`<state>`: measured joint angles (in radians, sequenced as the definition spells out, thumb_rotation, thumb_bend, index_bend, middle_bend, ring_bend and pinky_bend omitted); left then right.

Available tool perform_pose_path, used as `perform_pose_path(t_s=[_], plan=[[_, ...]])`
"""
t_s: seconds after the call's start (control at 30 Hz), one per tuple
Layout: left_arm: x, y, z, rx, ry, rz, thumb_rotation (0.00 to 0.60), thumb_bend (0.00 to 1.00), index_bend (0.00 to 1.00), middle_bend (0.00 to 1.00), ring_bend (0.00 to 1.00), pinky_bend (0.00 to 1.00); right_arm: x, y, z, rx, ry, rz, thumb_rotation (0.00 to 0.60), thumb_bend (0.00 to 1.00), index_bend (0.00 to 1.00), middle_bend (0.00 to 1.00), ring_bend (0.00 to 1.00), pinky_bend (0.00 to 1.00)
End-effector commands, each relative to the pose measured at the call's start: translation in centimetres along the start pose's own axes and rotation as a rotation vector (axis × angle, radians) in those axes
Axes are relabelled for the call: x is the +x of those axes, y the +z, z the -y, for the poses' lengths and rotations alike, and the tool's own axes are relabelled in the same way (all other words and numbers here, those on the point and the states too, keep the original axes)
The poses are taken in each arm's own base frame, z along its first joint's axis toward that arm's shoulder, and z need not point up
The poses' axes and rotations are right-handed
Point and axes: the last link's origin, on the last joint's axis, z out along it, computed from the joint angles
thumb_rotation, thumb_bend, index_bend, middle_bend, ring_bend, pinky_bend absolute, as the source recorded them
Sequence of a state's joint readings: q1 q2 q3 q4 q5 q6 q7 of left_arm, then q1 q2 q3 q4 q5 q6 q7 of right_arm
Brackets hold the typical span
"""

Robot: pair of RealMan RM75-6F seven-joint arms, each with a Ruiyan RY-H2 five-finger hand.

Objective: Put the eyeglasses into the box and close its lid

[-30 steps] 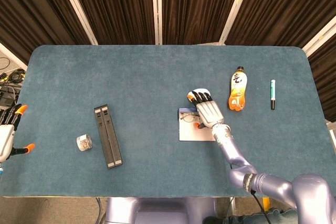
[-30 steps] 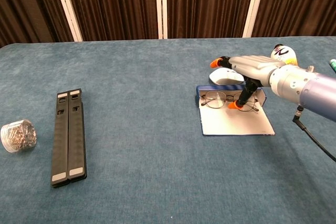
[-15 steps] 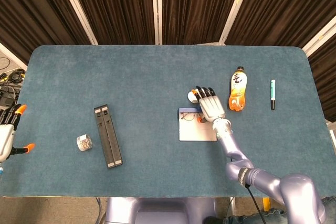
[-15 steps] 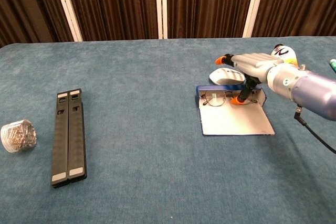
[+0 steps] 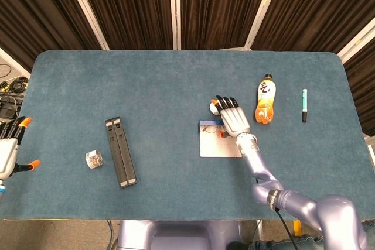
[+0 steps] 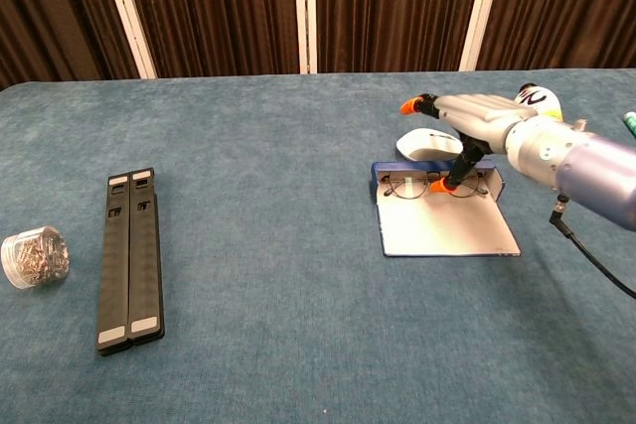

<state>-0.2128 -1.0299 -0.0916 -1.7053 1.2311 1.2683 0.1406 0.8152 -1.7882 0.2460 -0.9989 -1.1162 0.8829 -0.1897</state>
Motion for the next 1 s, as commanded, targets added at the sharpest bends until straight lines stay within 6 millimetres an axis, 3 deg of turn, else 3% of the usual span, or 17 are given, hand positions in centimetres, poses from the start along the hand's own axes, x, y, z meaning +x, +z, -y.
perform_pose_path(t_s=[0.03, 0.17, 0.37, 0.63, 1.0], plan=[[0.1, -0.1, -0.1, -0.004, -0.001, -0.006, 0.6, 0.0, 0.0, 0.0, 0.0, 0.0, 0.9, -1.6, -0.4, 0.023, -0.002, -0.014, 0.6, 0.12, 0.1, 0.0, 0.0, 0.0], [0.3, -0.6, -0.2, -0.019, -0.006, -0.013, 0.6, 0.0, 0.0, 0.0, 0.0, 0.0, 1.2, -4.7, -1.1, 0.067, -0.045, 0.028, 0.6, 0.12, 0.11, 0.0, 0.0, 0.0], [0.4, -1.0, -0.4, -0.03, -0.009, -0.022, 0.6, 0.0, 0.0, 0.0, 0.0, 0.0, 0.6, -7.4, -1.4, 0.083, -0.062, 0.077, 0.6, 0.12, 0.13, 0.0, 0.0, 0.0], [0.4, -1.3, -0.5, -0.038, -0.01, -0.024, 0.6, 0.0, 0.0, 0.0, 0.0, 0.0, -0.3, -8.5, -0.7, 0.114, -0.073, 0.099, 0.6, 0.12, 0.16, 0.0, 0.0, 0.0], [0.3, -1.2, -0.3, -0.03, -0.011, -0.012, 0.6, 0.0, 0.0, 0.0, 0.0, 0.0, -1.9, -8.0, 0.2, 0.125, -0.072, 0.108, 0.6, 0.12, 0.19, 0.0, 0.0, 0.0]])
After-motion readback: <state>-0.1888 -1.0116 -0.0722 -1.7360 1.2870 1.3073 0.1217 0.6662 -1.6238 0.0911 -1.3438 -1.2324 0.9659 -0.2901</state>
